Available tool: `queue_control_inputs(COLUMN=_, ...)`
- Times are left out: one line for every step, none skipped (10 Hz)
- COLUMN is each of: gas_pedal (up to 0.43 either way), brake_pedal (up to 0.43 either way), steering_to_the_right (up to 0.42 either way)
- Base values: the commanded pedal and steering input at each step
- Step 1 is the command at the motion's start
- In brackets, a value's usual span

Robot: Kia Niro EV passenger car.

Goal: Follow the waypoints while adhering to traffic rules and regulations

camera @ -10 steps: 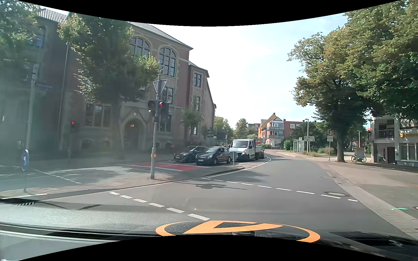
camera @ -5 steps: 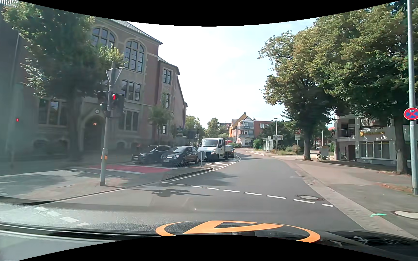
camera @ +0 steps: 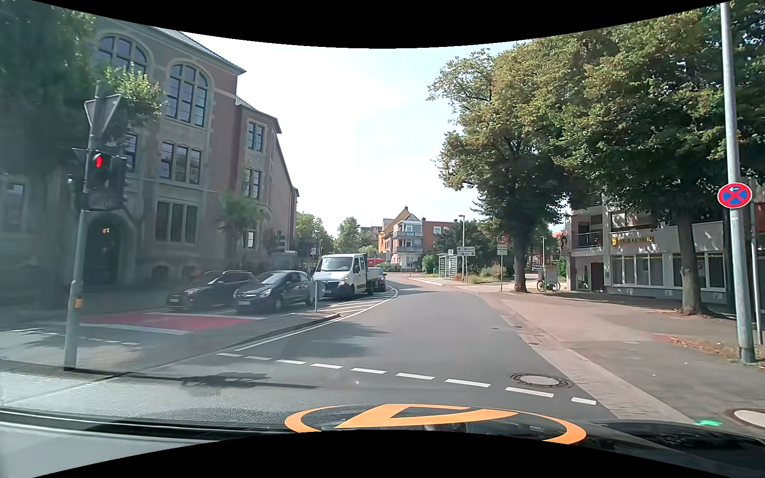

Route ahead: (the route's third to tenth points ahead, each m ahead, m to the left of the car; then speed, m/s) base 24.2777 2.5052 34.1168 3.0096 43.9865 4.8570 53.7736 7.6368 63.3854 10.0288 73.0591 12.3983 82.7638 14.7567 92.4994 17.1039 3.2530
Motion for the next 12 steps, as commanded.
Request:
queue_control_inputs(gas_pedal=0.209, brake_pedal=0.000, steering_to_the_right=0.145)
queue_control_inputs(gas_pedal=0.220, brake_pedal=0.000, steering_to_the_right=0.113)
queue_control_inputs(gas_pedal=0.220, brake_pedal=0.000, steering_to_the_right=0.081)
queue_control_inputs(gas_pedal=0.220, brake_pedal=0.000, steering_to_the_right=0.077)
queue_control_inputs(gas_pedal=0.220, brake_pedal=0.000, steering_to_the_right=0.081)
queue_control_inputs(gas_pedal=0.220, brake_pedal=0.000, steering_to_the_right=0.082)
queue_control_inputs(gas_pedal=0.220, brake_pedal=0.000, steering_to_the_right=0.079)
queue_control_inputs(gas_pedal=0.220, brake_pedal=0.000, steering_to_the_right=0.070)
queue_control_inputs(gas_pedal=0.220, brake_pedal=0.000, steering_to_the_right=0.053)
queue_control_inputs(gas_pedal=0.220, brake_pedal=0.000, steering_to_the_right=0.036)
queue_control_inputs(gas_pedal=0.209, brake_pedal=0.000, steering_to_the_right=0.016)
queue_control_inputs(gas_pedal=0.209, brake_pedal=0.000, steering_to_the_right=0.006)
